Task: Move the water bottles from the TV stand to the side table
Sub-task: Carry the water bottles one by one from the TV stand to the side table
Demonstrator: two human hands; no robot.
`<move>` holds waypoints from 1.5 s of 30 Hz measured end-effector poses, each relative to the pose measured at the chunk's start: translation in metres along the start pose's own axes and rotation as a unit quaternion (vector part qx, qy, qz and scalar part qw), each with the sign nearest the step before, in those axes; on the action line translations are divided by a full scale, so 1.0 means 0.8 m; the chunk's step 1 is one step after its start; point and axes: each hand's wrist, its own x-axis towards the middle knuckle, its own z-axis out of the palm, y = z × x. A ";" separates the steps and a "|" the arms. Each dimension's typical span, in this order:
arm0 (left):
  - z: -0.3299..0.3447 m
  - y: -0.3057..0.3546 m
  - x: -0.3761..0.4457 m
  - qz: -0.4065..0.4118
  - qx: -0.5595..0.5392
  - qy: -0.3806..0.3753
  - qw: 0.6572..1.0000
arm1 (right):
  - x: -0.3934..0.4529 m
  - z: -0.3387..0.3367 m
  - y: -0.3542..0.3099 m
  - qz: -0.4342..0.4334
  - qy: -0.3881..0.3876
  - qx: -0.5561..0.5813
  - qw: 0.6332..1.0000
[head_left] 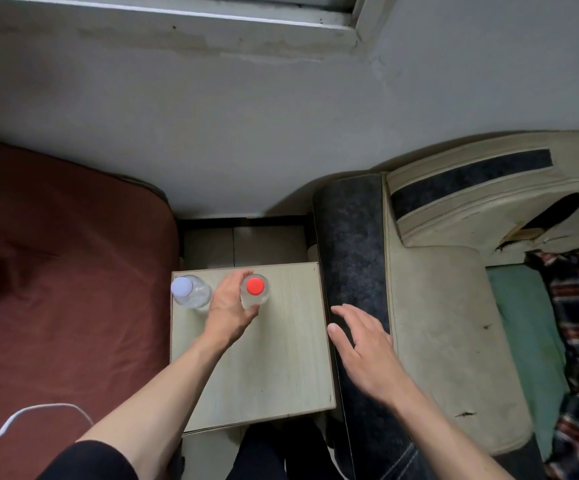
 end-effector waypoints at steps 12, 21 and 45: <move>-0.045 0.047 -0.022 0.058 0.039 0.016 0.997 | -0.010 -0.040 -0.026 -0.030 0.016 -0.015 0.999; -0.108 0.133 -0.078 0.159 0.159 0.061 0.972 | -0.036 -0.093 -0.060 -0.085 0.068 -0.057 0.992; -0.132 0.236 -0.173 0.221 0.333 0.037 0.916 | -0.149 -0.150 -0.068 -0.103 0.166 -0.144 0.970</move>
